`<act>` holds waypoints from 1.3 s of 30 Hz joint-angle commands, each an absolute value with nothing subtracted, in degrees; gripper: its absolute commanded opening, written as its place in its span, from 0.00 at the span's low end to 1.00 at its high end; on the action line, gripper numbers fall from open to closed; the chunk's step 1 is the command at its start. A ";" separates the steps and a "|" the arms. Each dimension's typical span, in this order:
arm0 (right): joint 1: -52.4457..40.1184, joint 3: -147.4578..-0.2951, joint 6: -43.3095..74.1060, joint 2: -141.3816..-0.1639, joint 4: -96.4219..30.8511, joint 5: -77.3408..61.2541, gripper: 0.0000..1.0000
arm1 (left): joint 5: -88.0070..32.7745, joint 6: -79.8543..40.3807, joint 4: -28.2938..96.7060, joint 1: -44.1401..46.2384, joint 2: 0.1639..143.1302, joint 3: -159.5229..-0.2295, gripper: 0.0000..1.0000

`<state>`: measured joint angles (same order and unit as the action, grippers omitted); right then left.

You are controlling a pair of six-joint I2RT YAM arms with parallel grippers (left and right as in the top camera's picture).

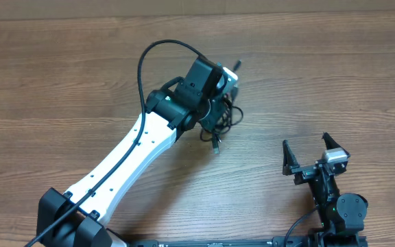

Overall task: Untangle cables
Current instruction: 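Lift the cable bundle with the left gripper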

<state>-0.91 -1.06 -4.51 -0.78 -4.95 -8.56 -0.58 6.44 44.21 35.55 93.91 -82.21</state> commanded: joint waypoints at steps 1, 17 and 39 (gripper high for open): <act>-1.34 -0.73 -4.32 -0.19 -4.64 -8.27 1.00 | -7.29 15.66 43.94 35.51 92.77 -83.26 0.04; -1.32 -5.41 11.42 -0.19 -8.73 -21.37 1.00 | -7.07 17.39 36.82 35.51 92.77 -83.26 0.04; -1.34 -31.66 16.51 -32.49 -21.12 -33.34 1.00 | -14.68 4.58 32.64 35.70 92.77 -83.26 0.04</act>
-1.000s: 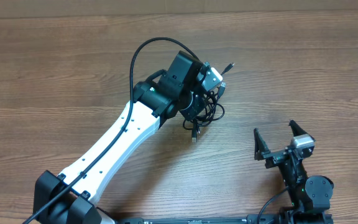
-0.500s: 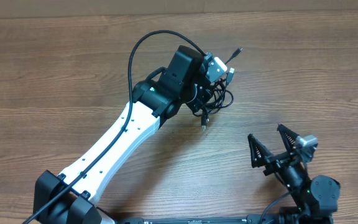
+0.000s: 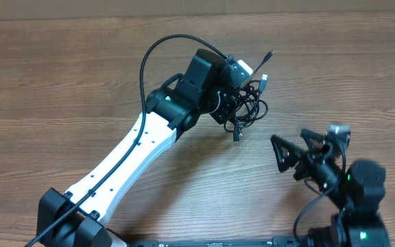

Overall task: Untangle cables
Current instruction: 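Lift the cable bundle with the left gripper, then move the right gripper to the held bundle and grasp a cable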

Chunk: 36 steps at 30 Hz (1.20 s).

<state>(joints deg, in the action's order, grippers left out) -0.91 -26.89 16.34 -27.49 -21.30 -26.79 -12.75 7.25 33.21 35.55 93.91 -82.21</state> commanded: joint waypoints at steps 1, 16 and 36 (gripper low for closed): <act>-1.34 -32.47 16.51 -34.39 -20.67 -35.46 1.00 | -14.68 4.03 32.56 35.70 92.77 -83.26 0.05; -1.32 -32.75 16.51 -48.45 -16.29 -42.11 0.96 | -19.55 6.70 33.28 35.68 92.77 -83.26 0.04; -1.32 -32.75 19.44 -52.47 -13.06 -42.13 0.75 | -28.75 18.31 40.32 35.59 92.77 -83.26 0.04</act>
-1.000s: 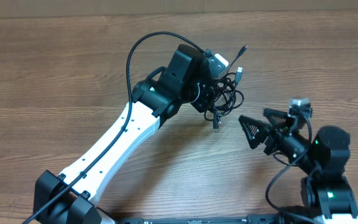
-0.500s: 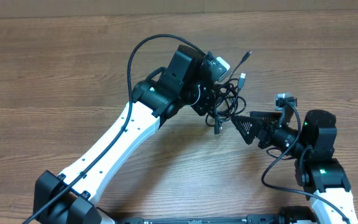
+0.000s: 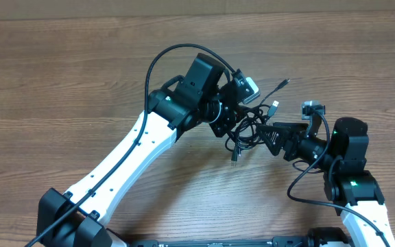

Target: Untangle cables

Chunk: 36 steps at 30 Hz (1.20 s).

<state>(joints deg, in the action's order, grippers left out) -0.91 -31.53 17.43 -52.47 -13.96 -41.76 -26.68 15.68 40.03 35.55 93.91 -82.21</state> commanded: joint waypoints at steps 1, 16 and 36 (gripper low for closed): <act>-1.32 -32.75 19.51 -52.47 -12.93 -42.11 0.74 | -28.73 18.31 40.47 35.59 92.77 -83.26 0.04; -1.32 -32.71 19.05 -53.82 -15.31 -37.10 0.50 | -45.47 17.56 37.32 35.59 92.77 -83.26 0.04; -1.26 -32.71 19.18 -56.27 -15.09 -36.56 0.04 | -34.17 13.23 36.01 35.55 92.77 -83.26 0.04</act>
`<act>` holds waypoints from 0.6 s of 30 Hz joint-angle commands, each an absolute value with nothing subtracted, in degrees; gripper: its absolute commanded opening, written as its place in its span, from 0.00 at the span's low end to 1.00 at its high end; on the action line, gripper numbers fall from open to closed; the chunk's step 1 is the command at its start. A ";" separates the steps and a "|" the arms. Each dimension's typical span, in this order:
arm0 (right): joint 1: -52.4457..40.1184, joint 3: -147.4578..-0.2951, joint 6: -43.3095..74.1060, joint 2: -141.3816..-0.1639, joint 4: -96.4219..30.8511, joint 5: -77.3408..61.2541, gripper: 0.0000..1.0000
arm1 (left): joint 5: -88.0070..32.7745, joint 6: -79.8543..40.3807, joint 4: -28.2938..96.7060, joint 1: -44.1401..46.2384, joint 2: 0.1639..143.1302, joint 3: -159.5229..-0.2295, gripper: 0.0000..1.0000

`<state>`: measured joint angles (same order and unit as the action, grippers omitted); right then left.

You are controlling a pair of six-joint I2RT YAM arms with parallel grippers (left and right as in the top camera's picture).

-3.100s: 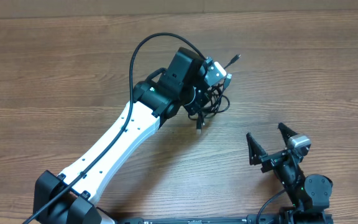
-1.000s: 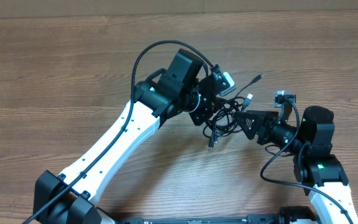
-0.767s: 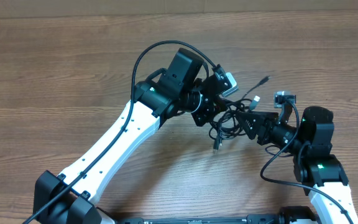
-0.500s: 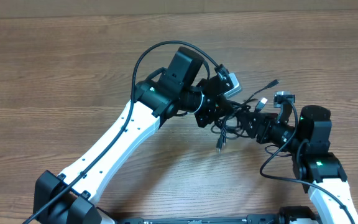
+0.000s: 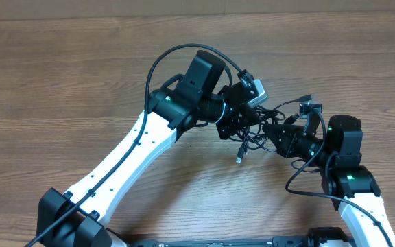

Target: Untangle cables

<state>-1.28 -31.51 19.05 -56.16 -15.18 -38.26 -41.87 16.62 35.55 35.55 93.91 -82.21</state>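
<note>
A tangle of thin black cables (image 5: 255, 125) hangs above the table between the two grippers. My left gripper (image 5: 241, 115), on the white arm, is shut on the tangle's left side. My right gripper (image 5: 271, 132) reaches in from the right, and its fingers appear closed on strands at the right side of the tangle. One plug end (image 5: 239, 159) dangles below the bundle. Another cable end (image 5: 305, 100) sticks out to the upper right, above the right wrist.
The wooden table (image 5: 60, 82) spreads all around. The left arm's own black cable (image 5: 158, 58) arches over its wrist. The right arm's base (image 5: 352, 185) stands at the lower right.
My right gripper has closed in from just beside the tangle and is now inside it. The left gripper and the bundle have shifted slightly right, and the bundle looks stretched between the two.
At first my left gripper held the tangle low over the table while the right arm sat folded at the lower right with its gripper open. The left then carried the bundle to the right as the right arm came up. Now both meet at the tangle.
</note>
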 commanded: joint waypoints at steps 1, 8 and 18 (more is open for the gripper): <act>-1.19 -32.71 19.86 -56.27 -15.14 -35.77 0.04 | -30.44 11.70 36.40 35.55 92.77 -83.26 0.04; 1.04 -32.71 21.54 -56.27 -17.26 -32.86 0.04 | 6.92 -3.68 43.97 35.55 92.77 -83.26 0.04; 2.28 -32.71 22.74 -56.27 -17.52 -33.39 0.04 | 19.05 -9.08 48.58 35.48 92.77 -83.26 0.04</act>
<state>-0.36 -31.53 22.65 -56.31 -16.99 -38.72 2.17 -6.74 47.37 38.65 93.91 -82.24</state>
